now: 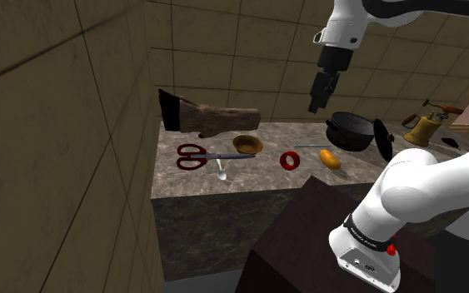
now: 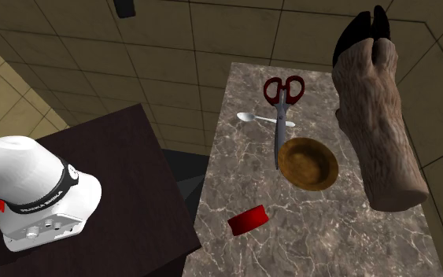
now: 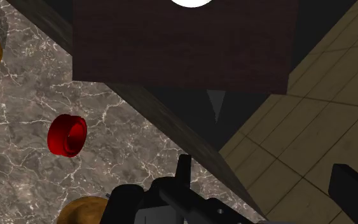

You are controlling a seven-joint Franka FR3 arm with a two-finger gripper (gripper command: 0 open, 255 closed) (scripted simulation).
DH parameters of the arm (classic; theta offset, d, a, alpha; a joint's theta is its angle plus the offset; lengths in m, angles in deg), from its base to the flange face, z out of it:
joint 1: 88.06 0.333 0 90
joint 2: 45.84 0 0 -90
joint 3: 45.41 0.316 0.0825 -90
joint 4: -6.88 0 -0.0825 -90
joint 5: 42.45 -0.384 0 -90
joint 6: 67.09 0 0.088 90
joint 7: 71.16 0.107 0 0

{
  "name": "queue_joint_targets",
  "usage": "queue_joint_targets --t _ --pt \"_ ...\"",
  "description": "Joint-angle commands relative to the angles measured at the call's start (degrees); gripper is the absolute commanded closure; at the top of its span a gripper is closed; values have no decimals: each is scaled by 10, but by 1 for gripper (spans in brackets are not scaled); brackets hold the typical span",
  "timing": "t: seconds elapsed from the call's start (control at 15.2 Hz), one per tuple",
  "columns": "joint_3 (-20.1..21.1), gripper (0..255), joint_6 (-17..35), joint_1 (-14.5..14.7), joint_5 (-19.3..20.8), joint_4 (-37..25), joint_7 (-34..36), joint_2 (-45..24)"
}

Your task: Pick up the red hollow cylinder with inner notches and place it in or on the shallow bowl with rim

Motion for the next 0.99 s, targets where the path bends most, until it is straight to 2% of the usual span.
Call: queue_joint_targets --t 0.0,0.46,0.92 --pt "0 0 0 0 0 0 0 0" --pt "-55 0 105 -26 40 66 -65 -49" --pt "-114 0 220 -49 68 97 -129 -140"
